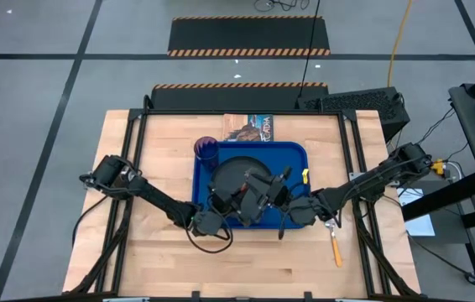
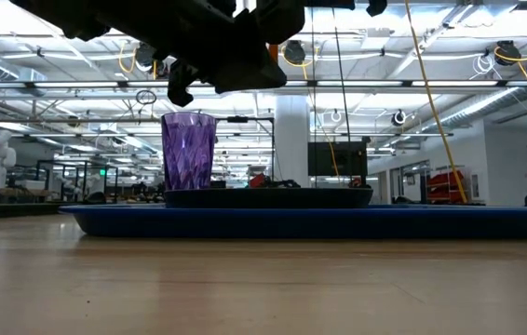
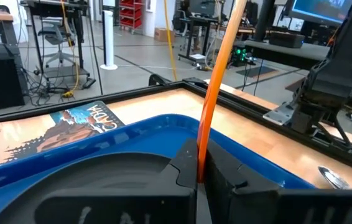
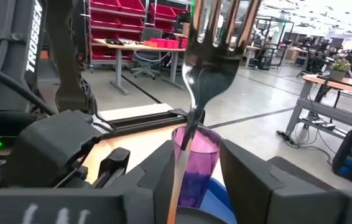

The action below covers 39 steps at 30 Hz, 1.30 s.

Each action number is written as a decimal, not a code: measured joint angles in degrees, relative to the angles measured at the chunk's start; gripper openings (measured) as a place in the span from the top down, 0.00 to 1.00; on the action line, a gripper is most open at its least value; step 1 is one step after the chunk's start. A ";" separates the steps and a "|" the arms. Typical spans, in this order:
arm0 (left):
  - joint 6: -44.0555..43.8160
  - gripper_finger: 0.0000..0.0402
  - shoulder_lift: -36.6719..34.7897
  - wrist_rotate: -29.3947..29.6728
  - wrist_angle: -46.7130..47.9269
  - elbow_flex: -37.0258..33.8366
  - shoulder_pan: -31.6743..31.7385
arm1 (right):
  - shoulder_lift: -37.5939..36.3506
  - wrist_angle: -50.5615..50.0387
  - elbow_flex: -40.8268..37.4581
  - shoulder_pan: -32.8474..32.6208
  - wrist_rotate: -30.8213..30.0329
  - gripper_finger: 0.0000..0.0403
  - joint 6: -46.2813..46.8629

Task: Pick and place plate/cup/fork/spoon on tray
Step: Put the orange fork on the blue serving tray to the right of the black black plate

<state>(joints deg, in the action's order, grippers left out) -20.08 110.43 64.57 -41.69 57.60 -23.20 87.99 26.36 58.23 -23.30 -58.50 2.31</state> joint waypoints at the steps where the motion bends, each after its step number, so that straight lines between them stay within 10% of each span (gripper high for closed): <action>1: 0.00 0.97 0.00 0.00 -0.02 0.00 0.06 | 0.02 0.01 -0.04 0.10 0.00 0.71 0.00; 39: 0.06 0.94 -0.02 2.71 5.16 0.00 0.19 | 0.02 11.16 -4.89 3.40 6.87 0.97 -3.76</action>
<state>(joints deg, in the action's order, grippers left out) -20.01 110.41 67.29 -36.53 57.60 -23.01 88.01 37.52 53.34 -19.90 -51.63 -1.45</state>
